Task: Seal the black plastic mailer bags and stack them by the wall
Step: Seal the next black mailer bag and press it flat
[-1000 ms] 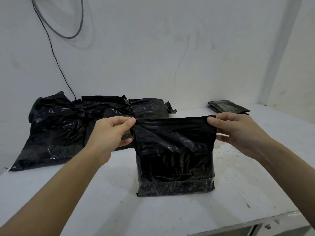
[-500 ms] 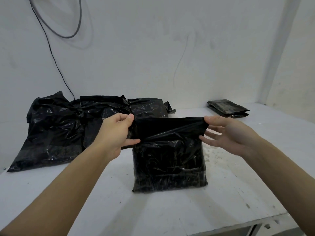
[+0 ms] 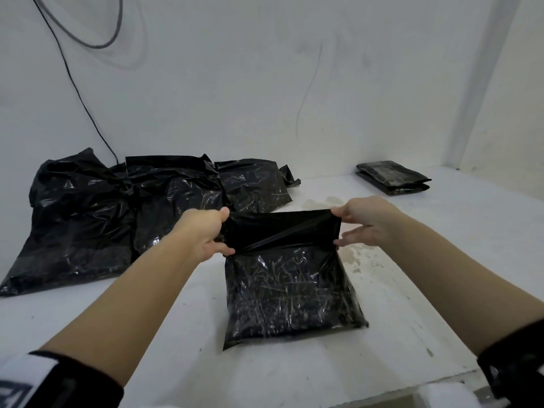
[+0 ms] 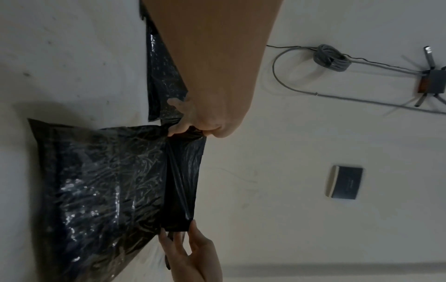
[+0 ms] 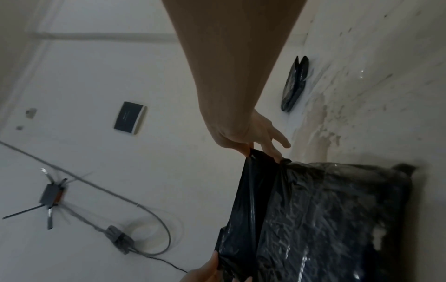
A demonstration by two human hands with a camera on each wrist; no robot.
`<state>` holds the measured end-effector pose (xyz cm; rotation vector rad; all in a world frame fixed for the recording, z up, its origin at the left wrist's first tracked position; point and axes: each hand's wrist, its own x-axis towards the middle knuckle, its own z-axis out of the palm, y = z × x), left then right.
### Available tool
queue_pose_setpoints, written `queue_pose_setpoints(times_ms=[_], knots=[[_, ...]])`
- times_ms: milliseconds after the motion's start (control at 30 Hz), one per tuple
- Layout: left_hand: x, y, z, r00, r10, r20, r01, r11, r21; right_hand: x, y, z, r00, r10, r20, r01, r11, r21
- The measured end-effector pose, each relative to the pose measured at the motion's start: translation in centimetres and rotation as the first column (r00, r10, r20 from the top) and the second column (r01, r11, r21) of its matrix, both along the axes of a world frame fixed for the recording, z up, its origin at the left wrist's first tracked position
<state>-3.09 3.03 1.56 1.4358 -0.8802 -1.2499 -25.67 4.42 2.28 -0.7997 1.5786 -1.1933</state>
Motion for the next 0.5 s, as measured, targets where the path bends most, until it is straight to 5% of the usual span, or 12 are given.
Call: queue_pose_setpoints(times_ms=[167,500], knots=[[-0.2,0.1,-2.6,0.999,0.052,0.018,-0.053,0.993,0.108,0.7,-1.0,-2.9,0.998,-0.039,0.057,0.034,0.997,0.072],[-0.9,0.2,-4.7,0.989,0.14,0.043,-0.143,0.986,0.081,1.6,-0.4,-5.7,0.986,-0.103,-0.128,0.105,0.994,0.009]])
